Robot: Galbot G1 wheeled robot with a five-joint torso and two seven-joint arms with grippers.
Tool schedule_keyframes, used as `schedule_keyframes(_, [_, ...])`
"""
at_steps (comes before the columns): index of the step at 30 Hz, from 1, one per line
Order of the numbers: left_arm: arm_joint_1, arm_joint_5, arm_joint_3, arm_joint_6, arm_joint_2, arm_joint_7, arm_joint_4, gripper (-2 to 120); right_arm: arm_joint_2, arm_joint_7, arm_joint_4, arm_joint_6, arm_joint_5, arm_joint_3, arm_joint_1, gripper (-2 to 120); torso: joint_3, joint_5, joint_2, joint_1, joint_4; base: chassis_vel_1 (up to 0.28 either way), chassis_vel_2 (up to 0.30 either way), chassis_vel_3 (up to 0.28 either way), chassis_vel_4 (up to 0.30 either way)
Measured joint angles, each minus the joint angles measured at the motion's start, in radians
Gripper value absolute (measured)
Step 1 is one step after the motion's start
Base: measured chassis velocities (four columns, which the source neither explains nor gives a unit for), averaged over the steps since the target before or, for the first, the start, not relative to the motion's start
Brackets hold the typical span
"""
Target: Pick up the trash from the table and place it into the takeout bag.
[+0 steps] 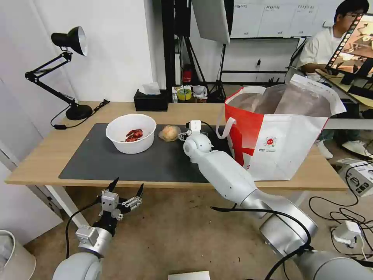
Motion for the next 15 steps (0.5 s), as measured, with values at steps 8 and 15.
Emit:
schedule_keyframes(8, [0.0, 0.001, 0.003, 0.0, -0.002, 0.0, 0.0, 100, -0.001, 0.002, 0.007, -0.007, 0.002, 0.0, -0.004, 100, 0.0, 0.0, 0.0, 0.0, 0.0, 0.0, 0.0, 0.0, 0.0])
schedule_keyframes(15, [-0.001, 0.001, 0.002, 0.004, 0.004, -0.001, -0.006, 100, -0.002, 0.003, 0.008, -0.023, 0.002, 0.0, -0.004, 100, 0.0, -0.0001, 0.0, 0.0, 0.0, 0.0, 0.0, 0.0, 0.0])
